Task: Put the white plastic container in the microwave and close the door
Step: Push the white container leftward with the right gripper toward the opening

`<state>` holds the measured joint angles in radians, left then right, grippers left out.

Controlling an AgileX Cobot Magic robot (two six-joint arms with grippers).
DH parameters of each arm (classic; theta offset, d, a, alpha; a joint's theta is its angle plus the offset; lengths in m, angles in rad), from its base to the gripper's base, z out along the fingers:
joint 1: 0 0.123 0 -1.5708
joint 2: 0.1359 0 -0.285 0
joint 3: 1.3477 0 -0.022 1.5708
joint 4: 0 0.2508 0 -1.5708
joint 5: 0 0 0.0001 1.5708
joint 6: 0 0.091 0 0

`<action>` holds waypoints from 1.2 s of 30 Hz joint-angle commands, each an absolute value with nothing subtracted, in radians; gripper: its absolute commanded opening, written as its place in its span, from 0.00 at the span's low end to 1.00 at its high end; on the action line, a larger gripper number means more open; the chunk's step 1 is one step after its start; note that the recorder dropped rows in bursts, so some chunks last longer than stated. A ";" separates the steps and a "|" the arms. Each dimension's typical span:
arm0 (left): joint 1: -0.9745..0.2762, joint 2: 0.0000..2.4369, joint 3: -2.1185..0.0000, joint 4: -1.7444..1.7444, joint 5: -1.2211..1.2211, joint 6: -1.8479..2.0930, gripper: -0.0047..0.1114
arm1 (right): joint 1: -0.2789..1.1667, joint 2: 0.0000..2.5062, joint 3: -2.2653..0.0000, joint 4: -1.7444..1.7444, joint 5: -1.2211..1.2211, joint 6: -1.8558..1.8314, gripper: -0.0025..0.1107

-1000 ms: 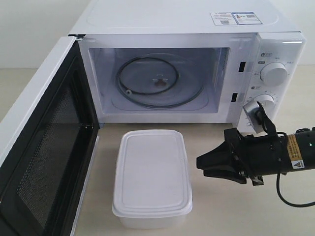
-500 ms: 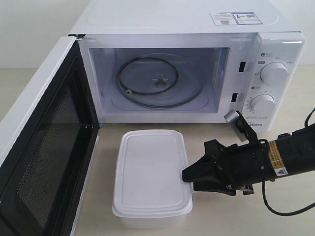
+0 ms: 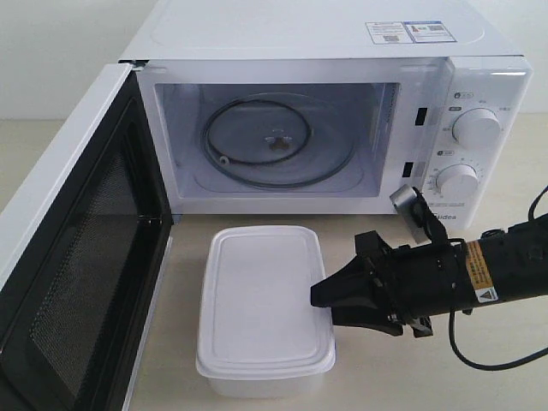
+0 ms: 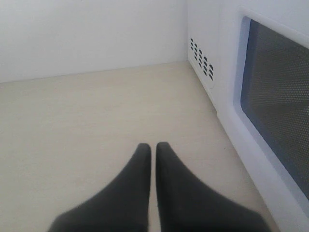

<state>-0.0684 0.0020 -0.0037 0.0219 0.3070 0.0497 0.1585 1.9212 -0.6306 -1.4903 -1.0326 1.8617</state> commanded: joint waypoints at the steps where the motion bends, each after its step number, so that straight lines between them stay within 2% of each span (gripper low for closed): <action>1: -0.064 0.000 0.000 0.023 0.306 0.052 0.08 | 0.159 1.917 -0.631 -1.480 -1.011 1.860 0.40; 7: -0.064 0.000 0.000 0.023 0.306 0.052 0.08 | 0.159 1.917 -0.631 -1.482 -1.004 1.863 0.38; 18: -0.064 0.000 0.000 0.023 0.306 0.052 0.08 | 0.159 1.917 -0.631 -1.486 -1.005 1.854 0.02; 29: -0.064 0.000 0.000 0.023 0.306 0.052 0.08 | 0.159 1.917 -0.631 -1.516 -1.010 1.826 0.02; 36: -0.064 0.000 0.000 0.023 0.306 0.052 0.08 | 0.159 1.904 -0.631 -1.360 -1.123 1.722 0.02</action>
